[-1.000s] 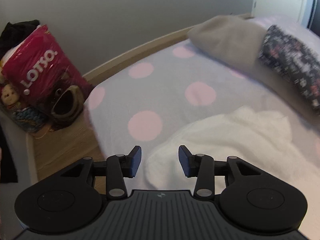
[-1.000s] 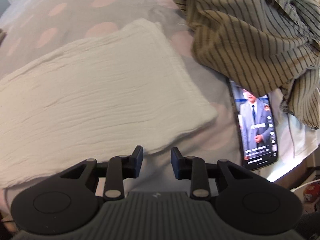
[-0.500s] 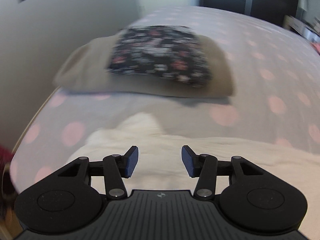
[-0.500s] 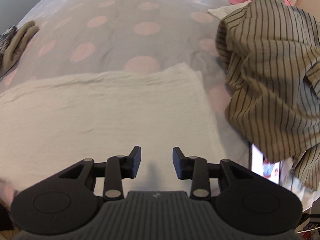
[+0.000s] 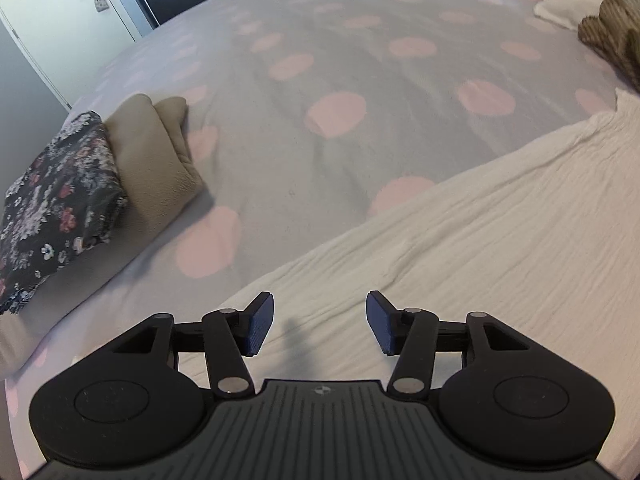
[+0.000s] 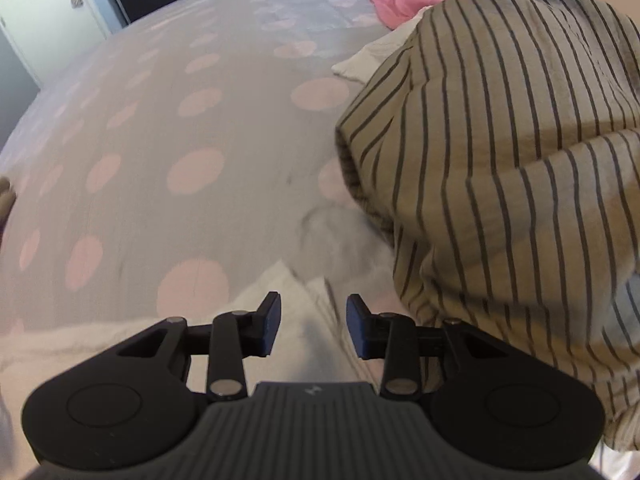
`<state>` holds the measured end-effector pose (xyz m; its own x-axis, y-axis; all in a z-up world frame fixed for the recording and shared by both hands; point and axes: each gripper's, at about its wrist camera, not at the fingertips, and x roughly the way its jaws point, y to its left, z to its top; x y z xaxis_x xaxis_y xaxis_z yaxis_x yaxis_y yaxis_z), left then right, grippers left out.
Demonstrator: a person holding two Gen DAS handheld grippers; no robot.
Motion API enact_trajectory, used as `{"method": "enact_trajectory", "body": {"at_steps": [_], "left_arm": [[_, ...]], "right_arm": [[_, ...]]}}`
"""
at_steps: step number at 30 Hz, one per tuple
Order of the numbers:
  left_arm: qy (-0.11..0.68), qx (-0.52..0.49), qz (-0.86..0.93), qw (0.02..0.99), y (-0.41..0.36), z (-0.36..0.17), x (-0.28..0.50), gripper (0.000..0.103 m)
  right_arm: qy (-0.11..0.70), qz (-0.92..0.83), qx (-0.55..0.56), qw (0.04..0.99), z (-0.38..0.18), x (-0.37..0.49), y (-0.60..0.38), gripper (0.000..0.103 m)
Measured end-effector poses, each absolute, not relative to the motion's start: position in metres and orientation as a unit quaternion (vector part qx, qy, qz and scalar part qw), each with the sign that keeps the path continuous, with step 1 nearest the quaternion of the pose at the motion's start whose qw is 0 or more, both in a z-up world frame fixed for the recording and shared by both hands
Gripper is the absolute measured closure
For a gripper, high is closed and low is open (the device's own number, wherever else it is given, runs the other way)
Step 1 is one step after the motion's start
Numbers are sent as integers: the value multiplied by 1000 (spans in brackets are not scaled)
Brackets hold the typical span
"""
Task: Fold clothes
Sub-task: 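Grasp the white cloth edge with the left gripper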
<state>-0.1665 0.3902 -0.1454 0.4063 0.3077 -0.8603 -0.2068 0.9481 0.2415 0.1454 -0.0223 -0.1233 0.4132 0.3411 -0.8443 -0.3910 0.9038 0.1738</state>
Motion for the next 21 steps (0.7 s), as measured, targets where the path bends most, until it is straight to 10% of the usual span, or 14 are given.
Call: {"method": "enact_trajectory", "body": {"at_steps": [15, 18, 21], "left_arm": [[547, 12, 127, 828, 394, -167, -145, 86], [545, 17, 124, 829, 391, -165, -143, 96], [536, 21, 127, 834, 387, -159, -142, 102]], "right_arm": [[500, 232, -46, 833, -158, 161, 26, 63], [499, 226, -58, 835, -161, 158, 29, 97], [482, 216, -45, 848, -152, 154, 19, 98]]}}
